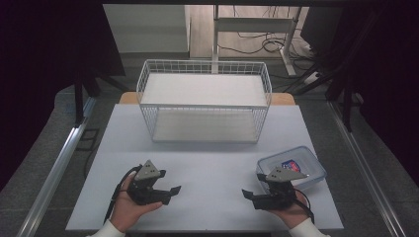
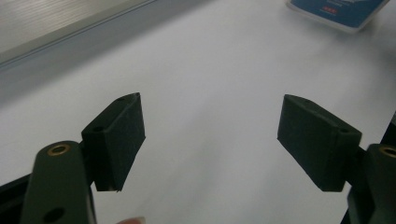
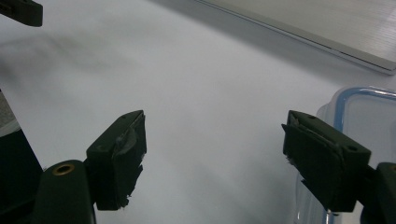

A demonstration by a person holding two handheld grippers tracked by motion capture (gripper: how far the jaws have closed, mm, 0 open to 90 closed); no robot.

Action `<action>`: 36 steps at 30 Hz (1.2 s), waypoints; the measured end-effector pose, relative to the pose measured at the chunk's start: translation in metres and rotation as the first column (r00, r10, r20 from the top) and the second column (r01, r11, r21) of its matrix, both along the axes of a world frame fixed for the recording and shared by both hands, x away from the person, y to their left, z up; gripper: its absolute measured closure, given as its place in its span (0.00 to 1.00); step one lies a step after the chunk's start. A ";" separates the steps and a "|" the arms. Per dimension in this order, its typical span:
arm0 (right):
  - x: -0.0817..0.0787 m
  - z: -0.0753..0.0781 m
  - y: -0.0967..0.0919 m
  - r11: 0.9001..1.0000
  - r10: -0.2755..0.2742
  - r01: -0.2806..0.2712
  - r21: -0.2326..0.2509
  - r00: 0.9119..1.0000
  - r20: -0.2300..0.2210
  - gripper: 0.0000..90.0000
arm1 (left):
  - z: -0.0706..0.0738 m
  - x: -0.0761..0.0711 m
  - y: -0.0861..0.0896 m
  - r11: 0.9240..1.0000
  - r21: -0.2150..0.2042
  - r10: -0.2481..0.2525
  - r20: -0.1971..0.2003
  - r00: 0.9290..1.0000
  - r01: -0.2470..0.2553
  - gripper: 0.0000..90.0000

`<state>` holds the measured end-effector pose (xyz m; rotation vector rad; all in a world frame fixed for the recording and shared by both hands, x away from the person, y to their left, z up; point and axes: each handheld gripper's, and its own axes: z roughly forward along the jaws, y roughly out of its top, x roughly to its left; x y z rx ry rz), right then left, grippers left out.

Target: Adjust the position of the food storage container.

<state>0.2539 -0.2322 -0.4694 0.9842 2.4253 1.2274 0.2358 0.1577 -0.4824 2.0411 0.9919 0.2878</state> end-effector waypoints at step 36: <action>0.021 0.023 -0.003 0.998 -0.024 0.023 -0.053 0.999 -0.026 0.29 | 0.000 0.001 -0.001 0.999 0.023 -0.037 -0.022 0.999 0.037 0.23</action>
